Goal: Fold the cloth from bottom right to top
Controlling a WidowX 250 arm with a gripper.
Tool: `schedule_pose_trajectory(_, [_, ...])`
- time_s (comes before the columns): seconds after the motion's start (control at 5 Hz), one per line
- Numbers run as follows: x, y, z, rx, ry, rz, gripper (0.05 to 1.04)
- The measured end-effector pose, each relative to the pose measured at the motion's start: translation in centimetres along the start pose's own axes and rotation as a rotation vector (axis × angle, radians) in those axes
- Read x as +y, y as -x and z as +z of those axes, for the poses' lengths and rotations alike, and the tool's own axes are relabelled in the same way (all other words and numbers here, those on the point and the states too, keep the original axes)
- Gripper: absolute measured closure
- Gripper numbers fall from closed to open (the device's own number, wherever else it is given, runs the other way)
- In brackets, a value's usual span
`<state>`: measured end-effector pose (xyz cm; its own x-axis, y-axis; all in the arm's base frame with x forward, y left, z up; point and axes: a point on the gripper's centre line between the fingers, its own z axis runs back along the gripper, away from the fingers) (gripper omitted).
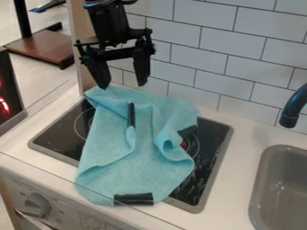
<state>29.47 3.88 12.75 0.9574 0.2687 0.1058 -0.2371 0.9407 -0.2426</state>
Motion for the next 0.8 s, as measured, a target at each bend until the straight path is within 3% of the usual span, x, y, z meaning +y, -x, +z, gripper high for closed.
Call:
schedule_pose_trajectory(0.2, [0.0,0.4,-0.6,0.024,0.004,0.003,0.085])
schedule_pose_trajectory(0.4, [-0.6,1.8,-1.2,0.065,0.047,-0.022,0.085])
schedule_pose_trajectory(0.8, [-1.1,4.1,-0.5,0.077,0.086,-0.153,0.085])
